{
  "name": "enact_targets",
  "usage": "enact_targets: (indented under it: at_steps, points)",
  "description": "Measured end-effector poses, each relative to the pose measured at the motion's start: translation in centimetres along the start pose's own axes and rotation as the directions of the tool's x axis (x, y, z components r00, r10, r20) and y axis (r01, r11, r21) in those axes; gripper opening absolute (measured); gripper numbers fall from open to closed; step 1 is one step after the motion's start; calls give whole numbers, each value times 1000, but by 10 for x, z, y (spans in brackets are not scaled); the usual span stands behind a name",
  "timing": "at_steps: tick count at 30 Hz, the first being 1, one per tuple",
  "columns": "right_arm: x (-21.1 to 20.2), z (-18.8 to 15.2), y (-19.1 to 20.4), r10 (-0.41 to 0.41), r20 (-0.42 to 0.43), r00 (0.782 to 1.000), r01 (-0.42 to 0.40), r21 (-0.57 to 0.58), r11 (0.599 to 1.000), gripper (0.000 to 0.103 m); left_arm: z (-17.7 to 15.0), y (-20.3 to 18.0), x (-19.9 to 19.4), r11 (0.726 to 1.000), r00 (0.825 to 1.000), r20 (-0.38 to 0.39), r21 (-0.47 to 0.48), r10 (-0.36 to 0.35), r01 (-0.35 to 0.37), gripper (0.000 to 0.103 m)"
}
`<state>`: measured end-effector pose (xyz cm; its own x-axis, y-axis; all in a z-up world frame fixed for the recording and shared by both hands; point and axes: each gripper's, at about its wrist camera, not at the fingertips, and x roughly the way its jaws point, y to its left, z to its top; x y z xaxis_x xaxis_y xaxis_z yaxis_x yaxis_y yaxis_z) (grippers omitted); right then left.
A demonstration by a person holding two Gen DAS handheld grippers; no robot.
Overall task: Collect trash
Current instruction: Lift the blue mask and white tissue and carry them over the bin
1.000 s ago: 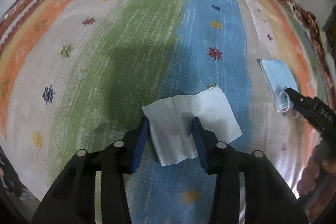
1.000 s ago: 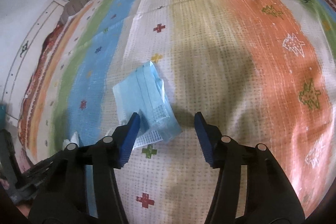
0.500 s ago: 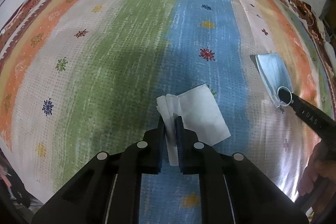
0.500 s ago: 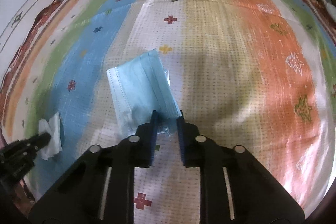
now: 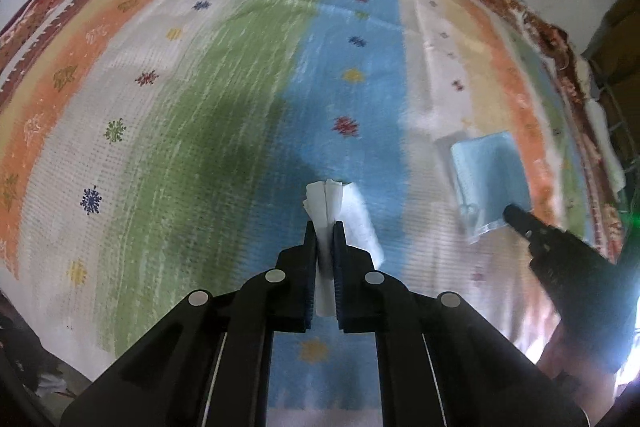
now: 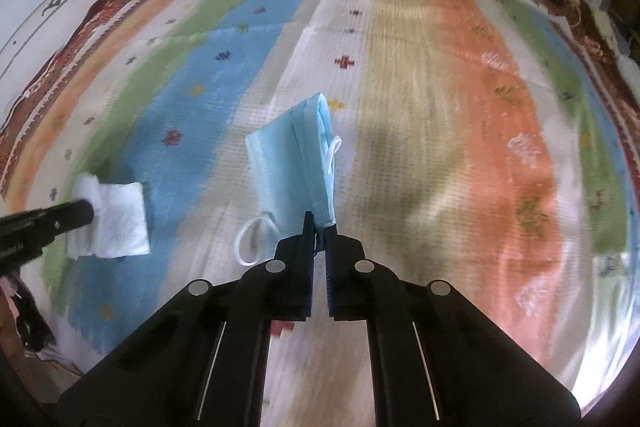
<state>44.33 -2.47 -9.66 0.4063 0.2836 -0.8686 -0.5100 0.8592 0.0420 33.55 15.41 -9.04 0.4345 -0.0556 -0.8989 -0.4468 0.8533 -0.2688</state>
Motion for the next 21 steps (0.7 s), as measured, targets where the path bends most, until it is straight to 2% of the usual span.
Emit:
enact_targets:
  at_steps: [5, 9, 16, 21]
  points:
    - [-41, -12, 2, -22, 33, 999, 23, -31, 999, 4, -4, -7, -41, 995, 993, 54, -4, -102, 102, 7]
    - [-77, -27, 5, -15, 65, 998, 18, -50, 999, 4, -11, -15, -72, 984, 980, 85, 3, -180, 180, 7]
    - [-141, -54, 14, 37, 139, 990, -31, -45, 998, 4, -36, -30, -106, 971, 965, 109, 50, -239, 234, 7]
    - [-175, -75, 14, 32, 178, 984, -23, -51, 998, 4, -56, -34, -128, 957, 949, 125, 69, -288, 282, 7]
